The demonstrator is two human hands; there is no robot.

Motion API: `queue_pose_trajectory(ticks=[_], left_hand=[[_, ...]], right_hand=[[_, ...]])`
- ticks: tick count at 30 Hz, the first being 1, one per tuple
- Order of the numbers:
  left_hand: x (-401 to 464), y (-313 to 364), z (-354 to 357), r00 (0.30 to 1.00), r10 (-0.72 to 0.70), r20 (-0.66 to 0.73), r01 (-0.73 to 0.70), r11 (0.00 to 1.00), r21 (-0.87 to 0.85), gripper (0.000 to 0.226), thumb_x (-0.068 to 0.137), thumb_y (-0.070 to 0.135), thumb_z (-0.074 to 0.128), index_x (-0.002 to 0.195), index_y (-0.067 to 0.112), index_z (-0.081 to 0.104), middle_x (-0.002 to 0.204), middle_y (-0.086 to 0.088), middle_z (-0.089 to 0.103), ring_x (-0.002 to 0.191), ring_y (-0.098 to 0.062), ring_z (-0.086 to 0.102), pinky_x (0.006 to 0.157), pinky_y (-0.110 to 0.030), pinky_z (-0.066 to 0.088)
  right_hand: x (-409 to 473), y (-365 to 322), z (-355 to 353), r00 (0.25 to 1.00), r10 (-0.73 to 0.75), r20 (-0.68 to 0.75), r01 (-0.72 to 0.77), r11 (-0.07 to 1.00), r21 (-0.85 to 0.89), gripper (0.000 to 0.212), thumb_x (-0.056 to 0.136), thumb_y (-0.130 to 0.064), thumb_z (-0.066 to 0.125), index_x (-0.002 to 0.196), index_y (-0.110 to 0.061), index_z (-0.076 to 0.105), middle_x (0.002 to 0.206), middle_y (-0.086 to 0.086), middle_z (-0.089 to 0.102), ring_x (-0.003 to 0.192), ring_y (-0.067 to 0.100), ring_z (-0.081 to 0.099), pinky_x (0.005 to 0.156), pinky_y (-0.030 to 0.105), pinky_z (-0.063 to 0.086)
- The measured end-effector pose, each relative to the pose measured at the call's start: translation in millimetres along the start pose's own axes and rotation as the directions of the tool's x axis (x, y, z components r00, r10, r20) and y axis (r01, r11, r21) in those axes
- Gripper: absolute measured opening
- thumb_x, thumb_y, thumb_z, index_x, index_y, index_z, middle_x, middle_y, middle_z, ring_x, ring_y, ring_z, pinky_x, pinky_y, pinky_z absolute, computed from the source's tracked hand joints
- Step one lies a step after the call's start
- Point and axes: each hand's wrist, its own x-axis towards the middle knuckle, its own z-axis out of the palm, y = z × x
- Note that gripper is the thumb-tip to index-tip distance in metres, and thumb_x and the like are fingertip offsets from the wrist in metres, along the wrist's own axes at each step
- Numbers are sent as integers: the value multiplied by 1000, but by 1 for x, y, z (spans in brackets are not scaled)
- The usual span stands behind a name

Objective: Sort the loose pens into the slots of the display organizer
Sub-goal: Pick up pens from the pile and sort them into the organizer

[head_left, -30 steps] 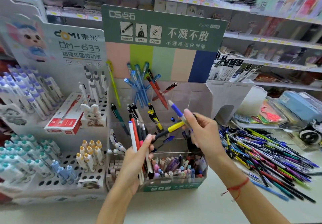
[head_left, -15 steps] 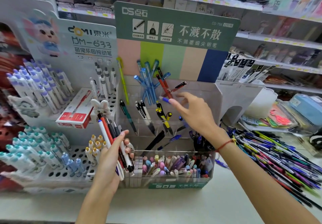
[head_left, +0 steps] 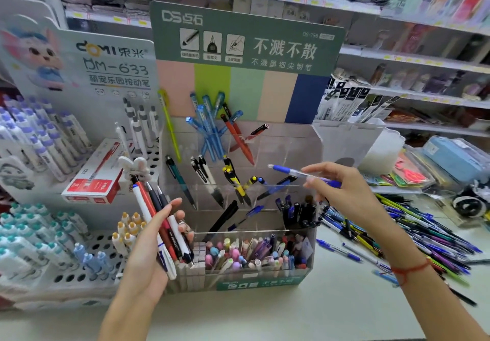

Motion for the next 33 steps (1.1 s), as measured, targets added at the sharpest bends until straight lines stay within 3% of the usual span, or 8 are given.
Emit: queue_pose_trajectory(ticks=[6, 9, 13, 17, 20, 27, 29, 33], left_hand=[[-3, 7, -7, 1000, 23, -9, -23, 999, -23, 24, 98, 20, 46, 112, 9, 62, 71, 1, 58, 53, -7, 58, 54, -21, 54], [-4, 4, -10, 999, 34, -13, -33, 999, 24, 24, 98, 20, 46, 110, 10, 64, 70, 1, 62, 54, -7, 60, 56, -22, 56], [-6, -1, -12, 1000, 23, -11, -23, 999, 30, 23, 97, 20, 47, 110, 11, 64, 70, 1, 63, 55, -9, 60, 59, -25, 56], [-6, -8, -8, 1000, -12, 11, 11, 998, 58, 27, 95, 20, 48, 114, 10, 66, 77, 0, 67, 64, -10, 61, 69, -31, 55], [-6, -14, -4, 997, -66, 30, 64, 996, 57, 27, 96, 19, 48, 114, 11, 67, 89, -2, 72, 73, -13, 65, 66, -30, 59], [-11, -21, 4, 986, -159, 53, 160, 987, -9, 27, 97, 16, 46, 114, 11, 67, 105, -10, 73, 86, -17, 72, 75, -35, 60], [-12, -21, 5, 983, -176, 59, 179, 983, -37, 28, 98, 16, 45, 115, 10, 66, 106, -11, 73, 87, -18, 72, 75, -36, 59], [-14, -23, 8, 972, -209, 110, 221, 968, -115, 31, 98, 16, 44, 122, 11, 63, 112, -12, 70, 97, -20, 70, 81, -37, 58]], right_hand=[[0, -7, 13, 979, -80, -188, 84, 996, 13, 7, 86, -23, 70, 92, -21, 67, 77, -4, 70, 62, 6, 67, 62, 17, 55], [5, -8, 22, 991, -59, -120, 63, 997, 34, 1, 94, -23, 59, 93, -22, 59, 75, -1, 66, 58, 6, 62, 60, 19, 51], [-3, -6, 51, 996, -70, -55, 69, 997, -16, 5, 97, -24, 53, 93, -24, 52, 69, 3, 64, 60, 20, 60, 63, 40, 52], [-10, 7, 89, 991, -128, 25, 130, 959, -251, 10, 95, -30, 57, 94, -24, 49, 67, -3, 61, 55, 11, 55, 49, 21, 42], [-12, 16, 110, 992, -124, 37, 129, 928, -349, 14, 96, -34, 55, 101, -22, 50, 74, -5, 62, 63, 11, 58, 55, 26, 48], [-14, 11, 105, 963, -182, -197, 160, 980, -119, 7, 95, -24, 57, 94, -25, 50, 63, -11, 54, 52, 3, 53, 47, 14, 39], [-14, 12, 105, 936, -214, -278, 174, 971, -163, 7, 96, -22, 55, 96, -24, 48, 63, -13, 52, 49, 2, 51, 47, 12, 40], [-9, 30, 117, 992, -112, -63, 88, 948, -307, 19, 100, -31, 47, 112, -18, 52, 86, -7, 63, 72, 5, 59, 56, 14, 41]])
